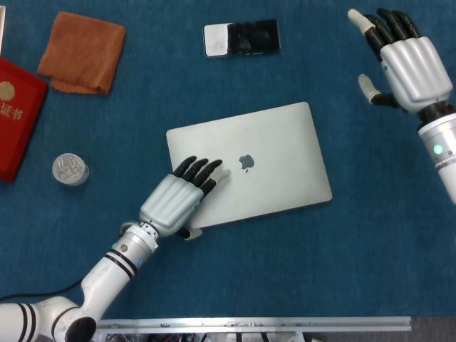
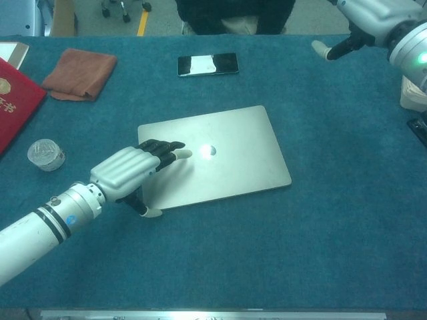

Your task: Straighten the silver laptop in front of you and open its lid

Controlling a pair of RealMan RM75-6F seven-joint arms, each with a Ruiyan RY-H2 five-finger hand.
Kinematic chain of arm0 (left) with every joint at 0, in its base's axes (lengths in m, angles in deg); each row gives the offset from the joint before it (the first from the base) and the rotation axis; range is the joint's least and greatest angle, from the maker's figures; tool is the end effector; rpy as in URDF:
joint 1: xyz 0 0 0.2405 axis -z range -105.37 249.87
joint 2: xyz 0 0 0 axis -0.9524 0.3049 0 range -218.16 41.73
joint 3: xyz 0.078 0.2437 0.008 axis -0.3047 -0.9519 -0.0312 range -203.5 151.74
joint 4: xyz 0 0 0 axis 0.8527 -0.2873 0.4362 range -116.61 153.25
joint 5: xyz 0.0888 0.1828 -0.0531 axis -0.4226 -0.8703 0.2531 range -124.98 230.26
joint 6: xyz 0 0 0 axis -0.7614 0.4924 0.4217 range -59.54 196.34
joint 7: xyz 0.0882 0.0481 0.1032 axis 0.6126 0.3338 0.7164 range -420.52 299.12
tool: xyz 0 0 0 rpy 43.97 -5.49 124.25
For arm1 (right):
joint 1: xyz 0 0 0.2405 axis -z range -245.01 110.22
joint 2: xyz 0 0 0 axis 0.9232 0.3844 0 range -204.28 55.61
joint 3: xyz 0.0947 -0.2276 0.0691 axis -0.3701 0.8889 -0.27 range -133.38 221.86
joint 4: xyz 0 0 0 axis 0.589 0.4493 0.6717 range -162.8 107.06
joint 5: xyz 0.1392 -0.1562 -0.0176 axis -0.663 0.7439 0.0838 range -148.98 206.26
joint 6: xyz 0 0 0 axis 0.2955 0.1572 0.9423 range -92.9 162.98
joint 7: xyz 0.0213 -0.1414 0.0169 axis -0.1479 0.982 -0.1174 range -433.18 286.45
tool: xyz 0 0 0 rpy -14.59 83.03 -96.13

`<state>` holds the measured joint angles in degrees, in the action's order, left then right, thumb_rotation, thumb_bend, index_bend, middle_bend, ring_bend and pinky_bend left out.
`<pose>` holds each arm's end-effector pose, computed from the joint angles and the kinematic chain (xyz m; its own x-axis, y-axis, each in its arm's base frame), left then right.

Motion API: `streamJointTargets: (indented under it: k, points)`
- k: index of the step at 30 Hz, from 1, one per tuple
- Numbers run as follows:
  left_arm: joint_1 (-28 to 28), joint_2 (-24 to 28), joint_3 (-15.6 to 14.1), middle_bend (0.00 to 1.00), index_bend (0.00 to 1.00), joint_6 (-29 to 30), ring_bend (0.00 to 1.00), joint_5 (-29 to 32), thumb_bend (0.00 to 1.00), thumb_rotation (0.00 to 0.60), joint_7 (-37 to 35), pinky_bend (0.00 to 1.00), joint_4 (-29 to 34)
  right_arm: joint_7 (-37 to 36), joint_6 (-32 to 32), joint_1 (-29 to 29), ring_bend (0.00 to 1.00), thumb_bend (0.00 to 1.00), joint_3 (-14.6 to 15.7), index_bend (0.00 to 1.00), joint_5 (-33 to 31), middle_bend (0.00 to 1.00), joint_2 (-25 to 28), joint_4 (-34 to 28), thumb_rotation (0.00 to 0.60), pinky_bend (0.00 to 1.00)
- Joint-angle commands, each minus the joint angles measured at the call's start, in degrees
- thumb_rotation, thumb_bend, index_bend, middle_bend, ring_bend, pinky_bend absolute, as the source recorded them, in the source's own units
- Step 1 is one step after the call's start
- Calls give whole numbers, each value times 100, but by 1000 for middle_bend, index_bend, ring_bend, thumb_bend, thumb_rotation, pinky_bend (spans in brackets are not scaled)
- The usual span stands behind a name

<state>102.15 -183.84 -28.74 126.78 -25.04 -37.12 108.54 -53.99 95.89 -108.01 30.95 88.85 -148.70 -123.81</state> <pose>-0.1651 0.2165 -0.0769 0.4778 0.4094 0.7772 0.8277 -0.5062 -0.2422 -0.1512 -0.3560 0.0755 0.4055 -0.1249 0.9055 -0.8894 -0.2826 0.3593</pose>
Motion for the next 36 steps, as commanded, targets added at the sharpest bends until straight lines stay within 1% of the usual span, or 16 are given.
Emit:
streamJointTargets:
  k: [1,19,30,36]
  points:
    - [23,58,31,0,0,-17,0,-10,138,600,-21,0,-20,45,17,-12,0,368,-7,0,-21,128,-20,-22,584,76]
    - [170,310,215,0,0,-141,0,18,138,600,-148,0,-156,304,182,-42,0,362,-63,0,-141,128,-63,-196,584,76]
    - [268,309,311,0,0,-199,0,45,138,600,-172,0,-226,435,295,-37,0,360,-82,0,-187,128,-57,-288,584,76]
    - [272,392,315,0,0,-182,0,89,138,600,-109,0,-146,446,319,-27,0,360,-81,0,-180,128,-33,-336,582,76]
